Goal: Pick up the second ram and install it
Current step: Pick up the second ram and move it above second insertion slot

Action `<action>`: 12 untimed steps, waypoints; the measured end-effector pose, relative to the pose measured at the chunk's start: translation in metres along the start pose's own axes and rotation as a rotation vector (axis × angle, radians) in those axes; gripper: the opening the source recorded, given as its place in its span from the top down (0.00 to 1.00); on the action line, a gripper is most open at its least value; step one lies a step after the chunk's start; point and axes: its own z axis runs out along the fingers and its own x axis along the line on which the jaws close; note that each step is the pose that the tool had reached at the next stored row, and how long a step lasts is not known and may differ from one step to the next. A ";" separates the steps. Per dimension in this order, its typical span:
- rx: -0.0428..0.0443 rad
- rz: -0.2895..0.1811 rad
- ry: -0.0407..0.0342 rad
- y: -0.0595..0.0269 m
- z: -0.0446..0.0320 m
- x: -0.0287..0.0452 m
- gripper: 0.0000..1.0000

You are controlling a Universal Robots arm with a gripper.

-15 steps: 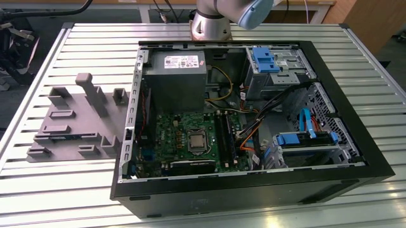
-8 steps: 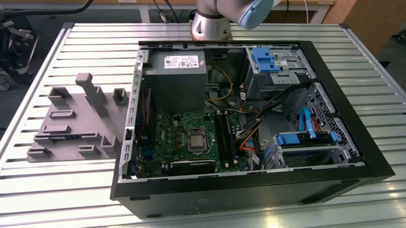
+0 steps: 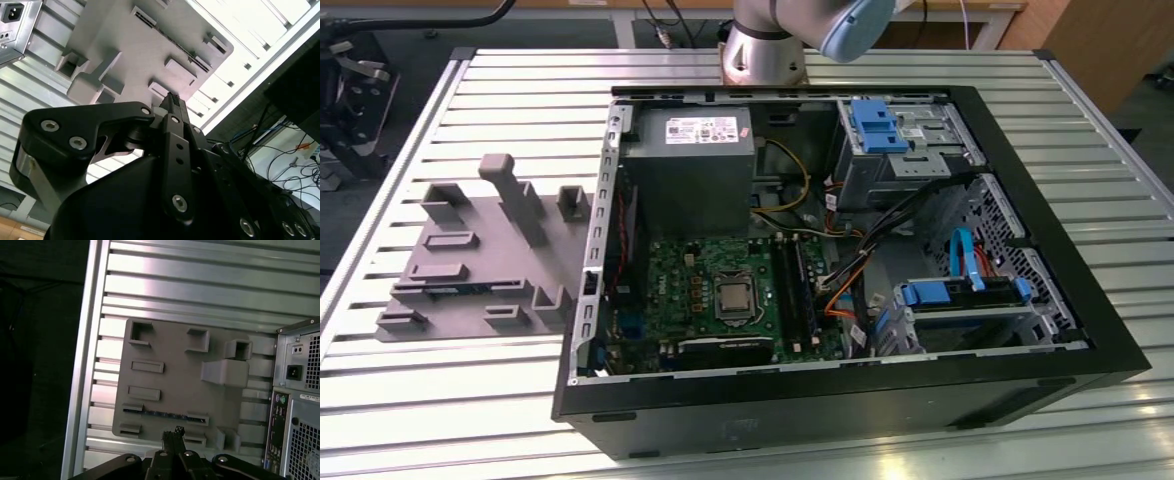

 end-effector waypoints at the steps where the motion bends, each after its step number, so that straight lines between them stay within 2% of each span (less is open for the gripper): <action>1: 0.0000 -0.005 0.0001 0.0000 0.0000 0.0001 0.89; 12: 0.0001 -0.058 0.0018 0.0001 0.0000 0.0015 0.89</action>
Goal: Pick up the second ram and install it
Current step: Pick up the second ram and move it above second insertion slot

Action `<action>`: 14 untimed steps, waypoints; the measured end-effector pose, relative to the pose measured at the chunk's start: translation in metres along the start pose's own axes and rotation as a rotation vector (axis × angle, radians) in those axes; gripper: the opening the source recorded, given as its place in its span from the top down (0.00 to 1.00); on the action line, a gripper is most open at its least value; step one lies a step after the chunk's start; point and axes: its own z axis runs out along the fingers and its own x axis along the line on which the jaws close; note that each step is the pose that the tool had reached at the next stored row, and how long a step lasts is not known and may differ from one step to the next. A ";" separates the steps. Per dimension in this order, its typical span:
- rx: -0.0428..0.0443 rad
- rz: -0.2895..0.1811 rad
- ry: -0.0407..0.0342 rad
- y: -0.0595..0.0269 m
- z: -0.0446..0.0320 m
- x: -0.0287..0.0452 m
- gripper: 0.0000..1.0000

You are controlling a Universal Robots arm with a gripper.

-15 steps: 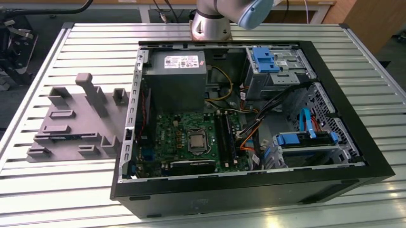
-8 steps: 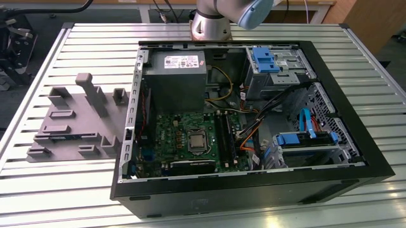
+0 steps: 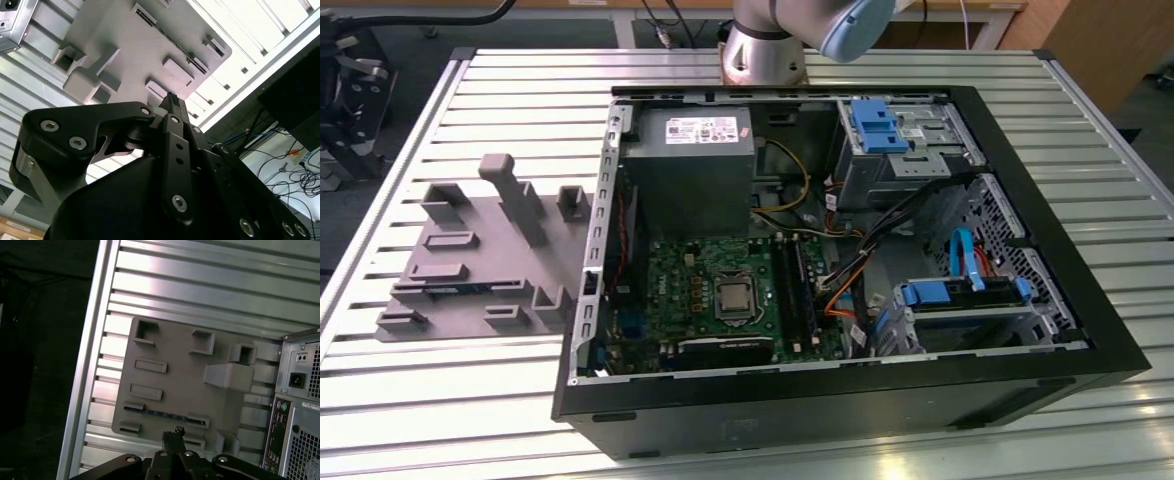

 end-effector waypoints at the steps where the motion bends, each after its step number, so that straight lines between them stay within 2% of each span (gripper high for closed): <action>1: 0.0000 -0.005 0.0001 0.0000 0.0000 0.0001 0.89; 14: 0.0002 -0.069 0.0021 0.0002 0.0000 0.0015 0.89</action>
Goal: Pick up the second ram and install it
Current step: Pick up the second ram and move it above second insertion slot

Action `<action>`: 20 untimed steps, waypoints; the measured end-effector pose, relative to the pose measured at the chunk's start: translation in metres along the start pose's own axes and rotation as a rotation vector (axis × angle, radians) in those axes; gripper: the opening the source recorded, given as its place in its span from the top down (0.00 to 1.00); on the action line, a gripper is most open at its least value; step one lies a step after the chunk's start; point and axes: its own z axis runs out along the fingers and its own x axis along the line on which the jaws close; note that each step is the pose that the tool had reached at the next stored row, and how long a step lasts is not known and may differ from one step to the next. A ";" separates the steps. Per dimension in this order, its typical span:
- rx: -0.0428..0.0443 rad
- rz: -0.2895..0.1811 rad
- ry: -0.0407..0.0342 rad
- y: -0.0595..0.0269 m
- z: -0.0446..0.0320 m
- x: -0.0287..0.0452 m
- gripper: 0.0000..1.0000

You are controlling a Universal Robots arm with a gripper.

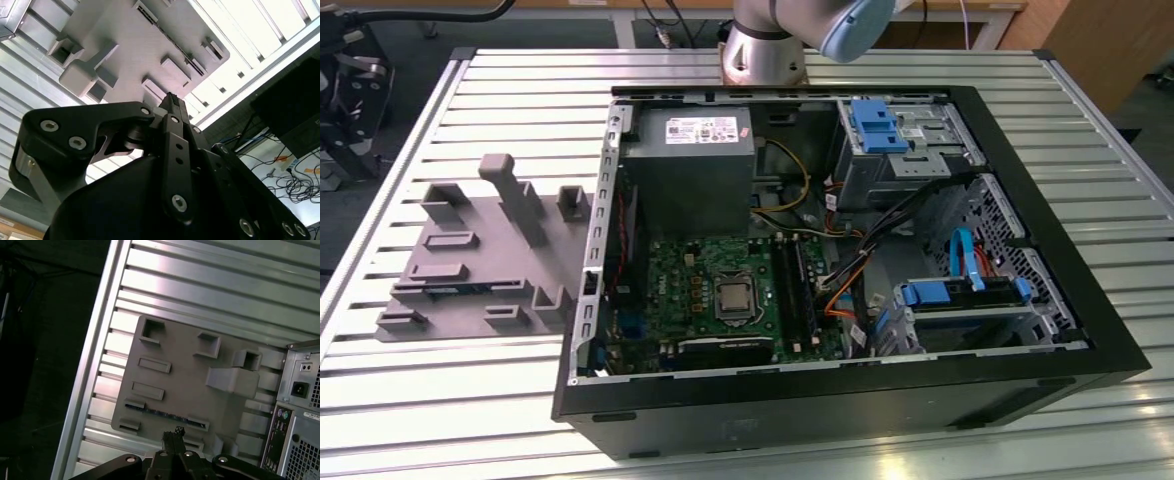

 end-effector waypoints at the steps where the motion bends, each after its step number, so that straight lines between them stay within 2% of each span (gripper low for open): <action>1: 0.0000 -0.005 0.0002 0.0000 0.0000 0.0001 0.89; 20: 0.0002 -0.094 0.0030 0.0002 0.0000 0.0019 0.89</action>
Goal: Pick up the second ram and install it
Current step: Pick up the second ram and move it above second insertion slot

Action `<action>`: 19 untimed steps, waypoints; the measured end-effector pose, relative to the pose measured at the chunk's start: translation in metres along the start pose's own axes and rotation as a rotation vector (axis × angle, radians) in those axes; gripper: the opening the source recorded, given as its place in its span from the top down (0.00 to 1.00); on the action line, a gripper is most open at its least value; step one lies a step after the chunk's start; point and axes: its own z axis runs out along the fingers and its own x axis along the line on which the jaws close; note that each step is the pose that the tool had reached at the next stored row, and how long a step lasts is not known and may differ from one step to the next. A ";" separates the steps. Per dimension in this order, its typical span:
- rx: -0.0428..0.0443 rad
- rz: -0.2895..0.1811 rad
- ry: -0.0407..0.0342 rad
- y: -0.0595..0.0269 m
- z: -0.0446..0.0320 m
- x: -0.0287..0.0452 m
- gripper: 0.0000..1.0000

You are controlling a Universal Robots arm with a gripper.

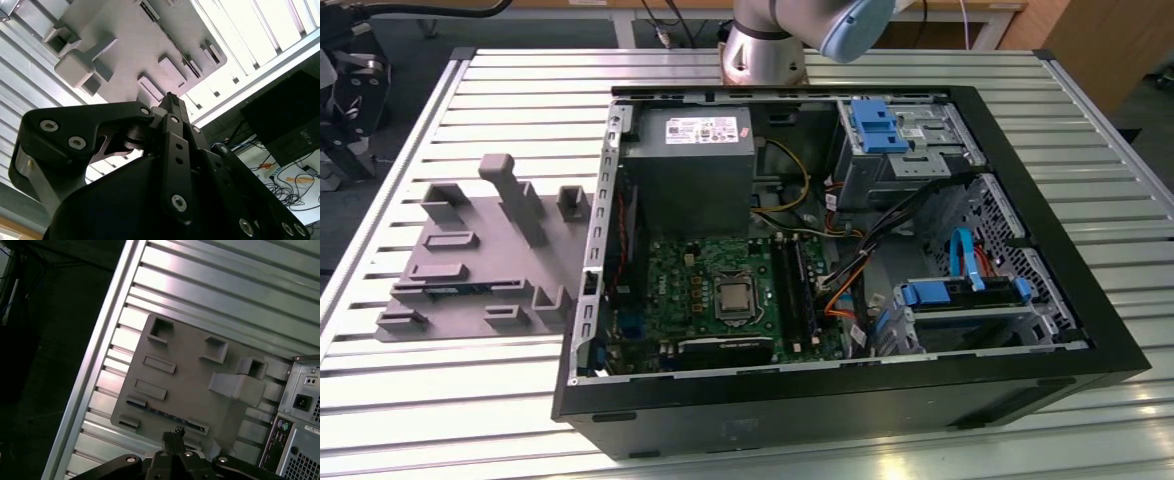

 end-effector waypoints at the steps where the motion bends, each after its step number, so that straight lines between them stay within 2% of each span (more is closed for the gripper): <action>1: 0.0000 -0.005 0.0002 0.0000 0.0000 0.0000 0.89; 10: 0.0002 -0.084 0.0027 0.0001 0.0001 0.0003 0.89; 19: 0.0006 -0.202 0.0064 0.0003 0.0006 0.0010 0.89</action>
